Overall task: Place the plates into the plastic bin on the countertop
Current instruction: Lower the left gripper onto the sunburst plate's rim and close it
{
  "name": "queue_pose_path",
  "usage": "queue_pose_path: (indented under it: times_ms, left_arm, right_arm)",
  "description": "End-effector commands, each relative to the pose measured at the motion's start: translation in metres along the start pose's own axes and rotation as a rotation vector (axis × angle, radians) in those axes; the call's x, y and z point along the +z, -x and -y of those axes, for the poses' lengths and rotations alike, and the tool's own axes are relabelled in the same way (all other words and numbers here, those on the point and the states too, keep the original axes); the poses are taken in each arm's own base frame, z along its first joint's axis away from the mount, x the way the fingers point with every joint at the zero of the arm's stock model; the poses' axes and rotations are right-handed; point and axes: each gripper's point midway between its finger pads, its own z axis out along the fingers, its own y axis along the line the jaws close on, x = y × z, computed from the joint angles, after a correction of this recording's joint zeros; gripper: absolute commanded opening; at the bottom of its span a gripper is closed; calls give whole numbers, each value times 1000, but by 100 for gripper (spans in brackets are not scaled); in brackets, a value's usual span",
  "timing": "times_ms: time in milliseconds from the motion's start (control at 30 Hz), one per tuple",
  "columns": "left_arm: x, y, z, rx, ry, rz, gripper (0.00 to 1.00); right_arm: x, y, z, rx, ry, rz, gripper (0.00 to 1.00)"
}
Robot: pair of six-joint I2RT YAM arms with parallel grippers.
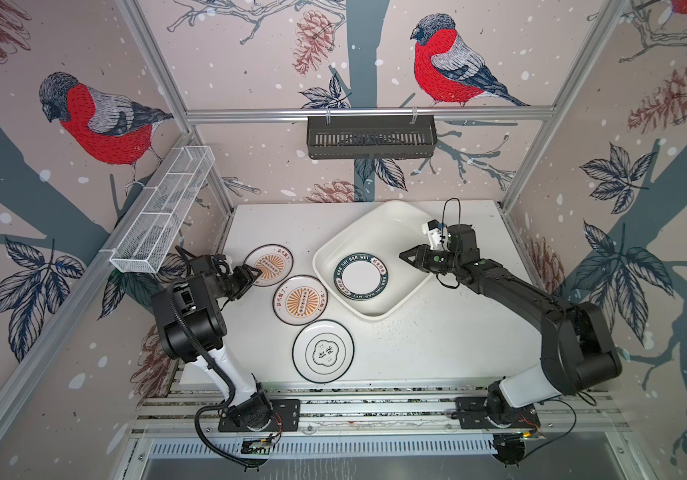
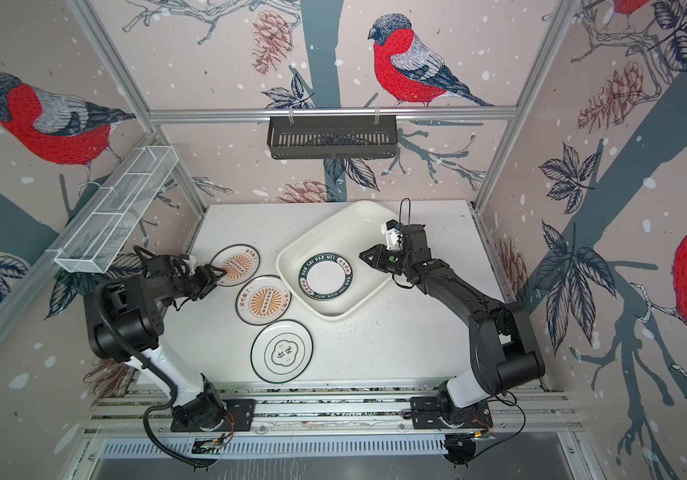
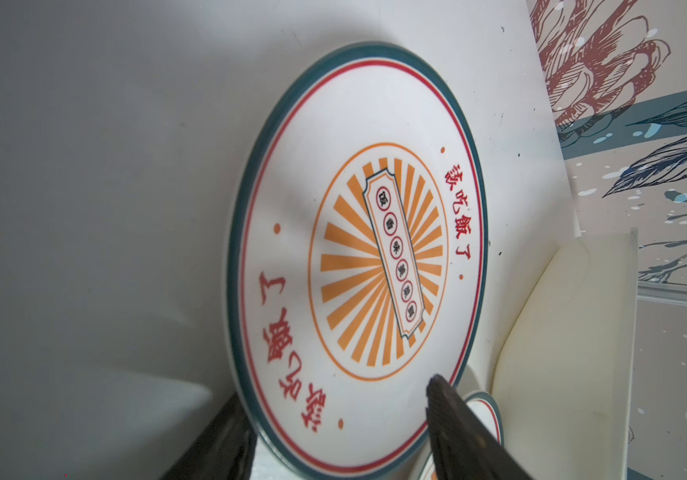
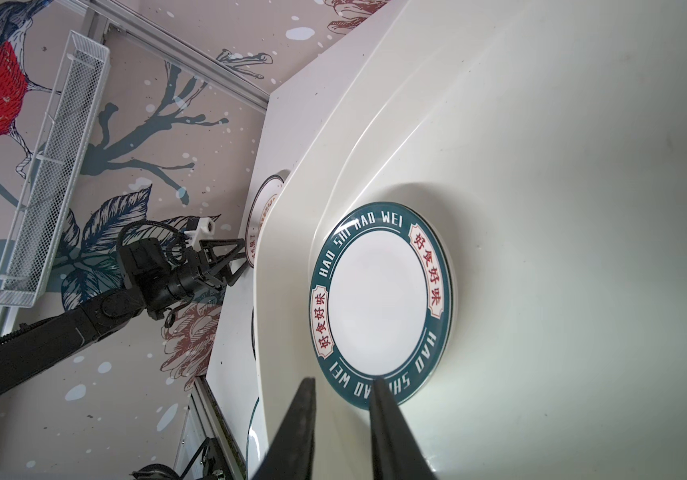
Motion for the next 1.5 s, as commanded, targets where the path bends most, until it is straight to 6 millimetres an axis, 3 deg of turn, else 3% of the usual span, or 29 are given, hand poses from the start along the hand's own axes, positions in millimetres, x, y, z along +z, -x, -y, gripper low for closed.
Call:
queue_pose_path:
  times_ms: [0, 267, 867, 1100, 1333, 1467]
  left_arm:
    - [6, -9, -23, -73, 90, -27, 60]
    - [16, -2, -22, -68, 86, -10, 54]
    - [28, 10, -16, -113, 89, 23, 29]
    - [35, 9, -7, -144, 49, 22, 28]
    - [32, 14, -3, -148, 56, 46, 13]
    - [28, 15, 2, -173, 47, 61, 9]
  right_arm:
    - [3, 4, -5, -16, 24, 8, 25]
    - [7, 2, 0, 0, 19, 2, 24]
    - [22, -1, 3, 12, 29, -23, 23]
    - [25, 0, 2, 17, 31, -27, 23]
    - [28, -1, 2, 17, 35, -33, 22]
    - [30, -3, 2, 16, 39, -37, 22]
